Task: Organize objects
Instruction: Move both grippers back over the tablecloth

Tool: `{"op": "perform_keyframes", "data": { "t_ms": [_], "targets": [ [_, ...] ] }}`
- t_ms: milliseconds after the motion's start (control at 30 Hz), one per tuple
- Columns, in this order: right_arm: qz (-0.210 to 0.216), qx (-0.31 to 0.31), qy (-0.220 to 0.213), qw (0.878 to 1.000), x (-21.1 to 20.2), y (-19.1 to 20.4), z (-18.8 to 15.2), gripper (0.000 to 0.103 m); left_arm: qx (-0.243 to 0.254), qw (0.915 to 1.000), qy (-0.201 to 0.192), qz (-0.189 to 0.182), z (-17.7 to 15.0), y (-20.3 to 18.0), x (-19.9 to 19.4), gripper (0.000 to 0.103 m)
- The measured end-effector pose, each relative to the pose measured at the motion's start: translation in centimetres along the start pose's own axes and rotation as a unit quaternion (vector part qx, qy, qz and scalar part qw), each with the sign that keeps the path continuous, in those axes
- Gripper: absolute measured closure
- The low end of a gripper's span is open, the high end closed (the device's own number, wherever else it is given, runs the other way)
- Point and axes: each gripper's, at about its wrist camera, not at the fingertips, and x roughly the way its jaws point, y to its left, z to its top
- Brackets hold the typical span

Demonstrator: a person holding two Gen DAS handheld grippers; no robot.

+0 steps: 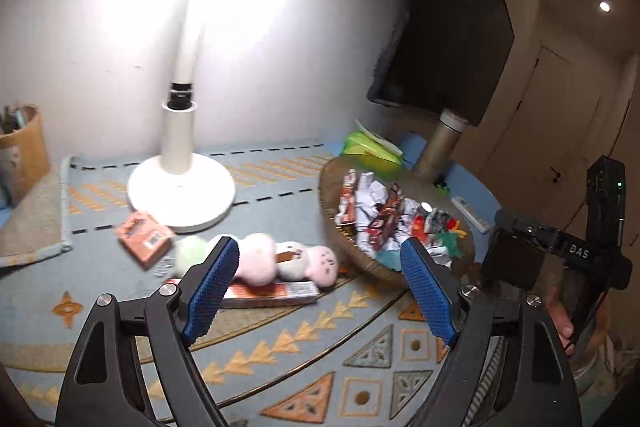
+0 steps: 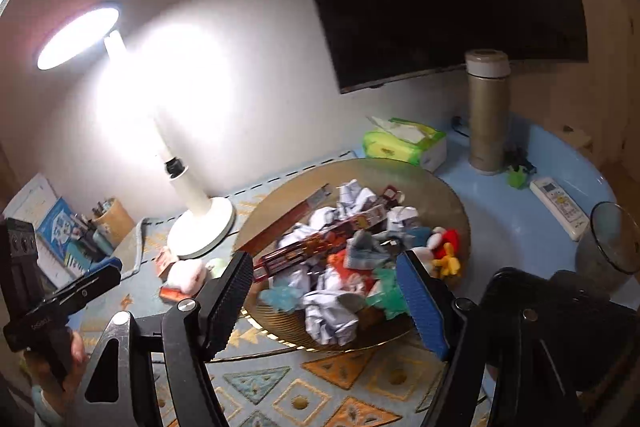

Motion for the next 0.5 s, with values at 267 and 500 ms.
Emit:
{"op": "perform_keyframes", "data": {
  "t_ms": [267, 500],
  "targets": [
    [0.073, -0.160, 0.075, 0.982, 3.7, 12.5, -7.5, 0.021, -0.059, 0.9914, 0.029, 0.113, -5.2, 8.6, -1.9, 0.001],
    [0.012, -0.275, 0.097, 0.957, 10.1, 16.3, -13.1, 0.022, -0.044, 0.9787, 0.068, 0.189, -9.3, 11.0, 0.3, 0.002]
  ]
}}
